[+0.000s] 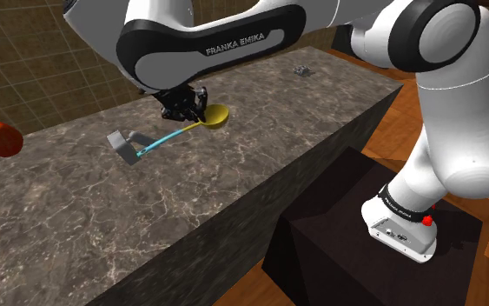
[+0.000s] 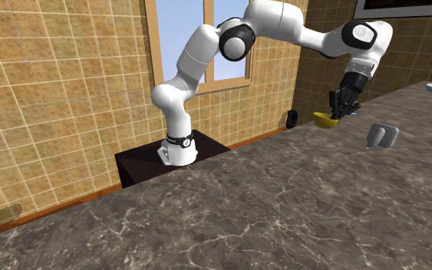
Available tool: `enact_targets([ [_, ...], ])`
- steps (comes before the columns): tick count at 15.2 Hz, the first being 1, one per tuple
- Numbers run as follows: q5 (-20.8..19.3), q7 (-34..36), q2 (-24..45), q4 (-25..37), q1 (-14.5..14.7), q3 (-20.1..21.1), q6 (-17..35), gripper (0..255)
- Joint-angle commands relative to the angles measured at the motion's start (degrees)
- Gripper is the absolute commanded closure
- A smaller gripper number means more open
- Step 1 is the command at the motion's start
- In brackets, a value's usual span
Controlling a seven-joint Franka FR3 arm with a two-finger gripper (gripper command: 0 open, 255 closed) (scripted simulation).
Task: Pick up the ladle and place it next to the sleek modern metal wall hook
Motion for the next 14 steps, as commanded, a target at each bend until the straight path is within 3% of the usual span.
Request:
enact_targets([
  [1, 0.09, 0.64, -0.15, -1.86, -0.45, 0.05, 1.56, 255],
  [14, -0.56, 3.91, 1.93, -8.43, -1.52, -0.28, 9.2, 255],
])
